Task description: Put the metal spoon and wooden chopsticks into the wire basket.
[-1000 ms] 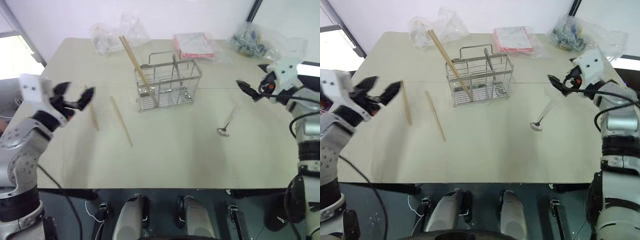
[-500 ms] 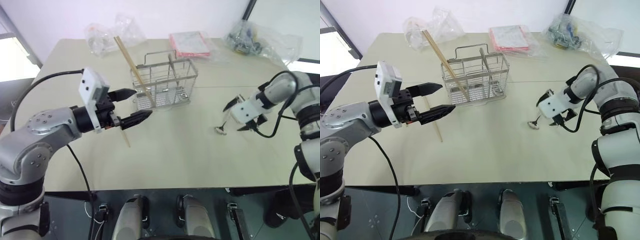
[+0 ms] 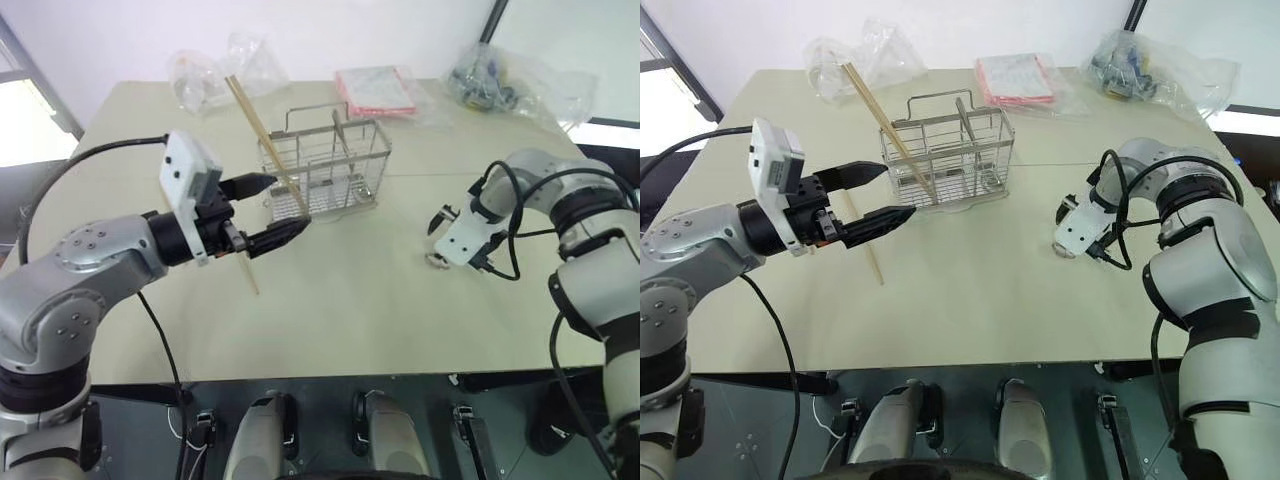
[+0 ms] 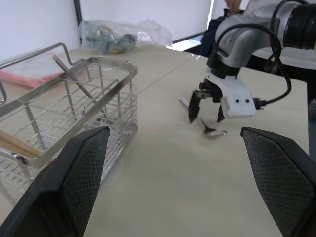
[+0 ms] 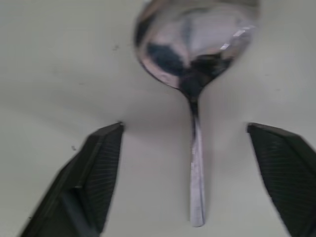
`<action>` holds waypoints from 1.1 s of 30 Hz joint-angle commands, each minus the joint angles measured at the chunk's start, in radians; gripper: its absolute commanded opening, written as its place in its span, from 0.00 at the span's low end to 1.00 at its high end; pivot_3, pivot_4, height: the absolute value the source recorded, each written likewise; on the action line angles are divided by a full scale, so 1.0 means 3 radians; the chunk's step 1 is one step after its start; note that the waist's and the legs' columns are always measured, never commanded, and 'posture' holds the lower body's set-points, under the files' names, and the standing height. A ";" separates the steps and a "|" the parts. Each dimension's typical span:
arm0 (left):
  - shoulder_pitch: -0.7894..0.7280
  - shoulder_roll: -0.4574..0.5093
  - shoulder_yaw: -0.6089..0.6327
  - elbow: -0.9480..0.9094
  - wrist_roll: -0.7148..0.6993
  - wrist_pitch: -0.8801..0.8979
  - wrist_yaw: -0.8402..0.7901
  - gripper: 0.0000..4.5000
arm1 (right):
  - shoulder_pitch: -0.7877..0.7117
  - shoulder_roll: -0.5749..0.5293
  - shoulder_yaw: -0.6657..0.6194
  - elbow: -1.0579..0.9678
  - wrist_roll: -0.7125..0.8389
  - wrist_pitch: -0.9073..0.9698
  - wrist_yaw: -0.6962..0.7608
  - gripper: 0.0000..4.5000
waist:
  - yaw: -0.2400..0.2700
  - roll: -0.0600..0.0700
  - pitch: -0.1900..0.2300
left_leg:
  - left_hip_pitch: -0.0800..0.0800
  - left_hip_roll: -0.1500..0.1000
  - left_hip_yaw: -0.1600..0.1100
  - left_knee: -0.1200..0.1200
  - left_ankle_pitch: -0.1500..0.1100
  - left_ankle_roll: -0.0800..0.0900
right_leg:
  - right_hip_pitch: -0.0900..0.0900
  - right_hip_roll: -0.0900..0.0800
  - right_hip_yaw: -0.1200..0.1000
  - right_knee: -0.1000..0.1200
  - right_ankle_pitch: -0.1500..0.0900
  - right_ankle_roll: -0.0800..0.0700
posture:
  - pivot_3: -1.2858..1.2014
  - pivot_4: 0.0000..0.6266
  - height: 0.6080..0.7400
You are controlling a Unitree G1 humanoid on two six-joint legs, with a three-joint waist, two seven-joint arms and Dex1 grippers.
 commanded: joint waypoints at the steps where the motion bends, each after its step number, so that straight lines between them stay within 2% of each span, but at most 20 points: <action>1: -0.0038 0.0016 0.0097 -0.0082 -0.0053 -0.0055 0.0056 1.00 | -0.0018 0.0138 -0.0056 0.0024 0.0080 -0.0058 0.0046 0.46 | -0.0006 -0.0002 -0.0001 | 0.0004 0.0000 0.0000 -0.0003 0.0000 -0.0001 | 0.0003 0.0000 0.0000 0.0000 -0.0001 -0.0001 | 0.52 0.24 0.69; 5: -0.0069 0.0005 0.0095 -0.0069 -0.0079 -0.0066 0.0090 1.00 | 0.0004 0.0186 -0.0176 0.0040 0.0231 -0.0126 0.0236 0.01 | -0.0050 -0.0005 -0.0003 | 0.0011 0.0001 -0.0001 -0.0016 0.0010 -0.0006 | 0.0002 0.0002 0.0001 0.0004 -0.0005 -0.0009 | 0.52 0.24 0.69; 10: -0.0114 -0.0024 0.0081 -0.0018 -0.0067 -0.0093 0.0087 1.00 | 0.0063 0.0151 -0.0416 -0.0004 0.0520 -0.0189 0.0415 0.01 | -0.0075 -0.0004 -0.0002 | 0.0017 0.0002 -0.0005 -0.0035 0.0020 -0.0020 | -0.0001 0.0006 0.0001 0.0007 -0.0005 -0.0009 | 0.52 0.24 0.69; 12: -0.0119 -0.0023 0.0094 0.0005 -0.0057 -0.0107 0.0076 1.00 | 0.0096 0.0200 -0.0677 -0.0014 0.0919 -0.0158 0.0849 0.01 | -0.0076 -0.0003 -0.0001 | 0.0017 0.0003 -0.0006 -0.0036 0.0021 -0.0021 | -0.0001 0.0008 0.0001 0.0007 -0.0005 -0.0010 | 0.52 0.24 0.69; 14: -0.0155 -0.0013 0.0127 0.0070 -0.0041 -0.0135 0.0068 1.00 | 0.0181 0.0307 -0.1082 -0.0135 0.1610 0.0174 0.1530 0.01 | -0.0075 -0.0003 0.0000 | 0.0017 0.0003 -0.0006 -0.0036 0.0021 -0.0021 | -0.0001 0.0009 0.0001 0.0006 -0.0005 -0.0010 | 0.52 0.24 0.69; 15: -0.0176 -0.0007 0.0145 0.0099 -0.0039 -0.0145 0.0070 1.00 | 0.0233 0.0328 -0.1161 -0.0259 0.1906 0.0367 0.1696 0.01 | -0.0073 -0.0002 0.0001 | 0.0017 0.0004 -0.0007 -0.0036 0.0021 -0.0021 | 0.0000 0.0010 0.0001 0.0006 -0.0005 -0.0010 | 0.52 0.24 0.69; 16: -0.0206 -0.0001 0.0170 0.0140 -0.0043 -0.0154 0.0076 1.00 | 0.0347 0.0282 -0.1122 -0.0619 0.2366 0.0787 0.1782 0.01 | -0.0069 -0.0002 0.0001 | 0.0017 0.0004 -0.0008 -0.0036 0.0021 -0.0020 | 0.0001 0.0011 0.0001 0.0006 -0.0005 -0.0010 | 0.52 0.24 0.69; 18: -0.0283 0.0022 0.0217 0.0226 -0.0050 -0.0157 0.0086 1.00 | 0.0611 0.0030 -0.0975 -0.1723 0.3408 0.2052 0.1793 0.01 | -0.0044 0.0000 0.0003 | 0.0016 0.0005 -0.0010 -0.0035 0.0021 -0.0020 | 0.0001 0.0010 0.0000 0.0007 -0.0005 -0.0010 | 0.52 0.24 0.69; 19: -0.0309 0.0029 0.0229 0.0252 -0.0050 -0.0157 0.0086 1.00 | 0.0702 -0.0084 -0.0941 -0.2132 0.3744 0.2515 0.1793 0.01 | -0.0018 0.0004 0.0005 | 0.0013 0.0003 -0.0014 -0.0034 0.0021 -0.0020 | 0.0000 0.0006 -0.0002 0.0008 -0.0005 -0.0010 | 0.52 0.24 0.69; 21: -0.0396 0.0060 0.0253 0.0349 -0.0021 -0.0170 0.0069 1.00 | 0.0650 -0.0169 -0.1313 -0.2754 0.4463 0.3933 0.1793 0.01 | 0.0018 0.0008 0.0008 | 0.0007 0.0000 -0.0016 -0.0033 0.0020 -0.0018 | -0.0007 -0.0003 -0.0002 0.0008 -0.0005 -0.0010 | 0.52 0.24 0.69; 23: -0.0463 0.0089 0.0261 0.0434 0.0013 -0.0186 0.0040 1.00 | 0.0461 -0.0127 -0.1731 -0.2924 0.4924 0.4991 0.1647 0.01 | 0.0031 0.0008 0.0008 | 0.0000 0.0001 -0.0019 -0.0033 0.0019 -0.0019 | -0.0015 -0.0006 -0.0005 0.0008 -0.0004 -0.0012 | 0.52 0.24 0.69; 27: -0.0572 0.0106 0.0205 0.0566 0.0105 -0.0246 -0.0019 1.00 | -0.0076 0.0162 -0.2450 -0.2430 0.5245 0.5853 0.0774 0.01 | 0.0037 0.0007 0.0008 | -0.0003 0.0002 -0.0017 -0.0035 0.0004 -0.0013 | -0.0021 -0.0005 -0.0007 0.0006 -0.0004 -0.0017 | 0.52 0.24 0.69; 29: -0.0625 0.0089 0.0166 0.0608 0.0152 -0.0271 -0.0042 1.00 | -0.0231 0.0317 -0.2700 -0.2144 0.5188 0.5840 0.0372 0.01 | 0.0040 0.0003 0.0005 | -0.0004 0.0002 -0.0015 -0.0036 0.0004 -0.0013 | -0.0021 -0.0003 -0.0010 0.0005 -0.0003 -0.0015 | 0.52 0.24 0.69; 33: -0.0737 0.0038 0.0111 0.0648 0.0197 -0.0291 -0.0061 1.00 | -0.0182 0.0573 -0.2738 -0.1810 0.4663 0.5177 -0.0173 0.01 | 0.0039 -0.0001 0.0003 | -0.0004 0.0000 -0.0004 -0.0036 0.0002 -0.0008 | -0.0020 -0.0003 -0.0010 0.0004 -0.0002 -0.0013 | 0.52 0.24 0.69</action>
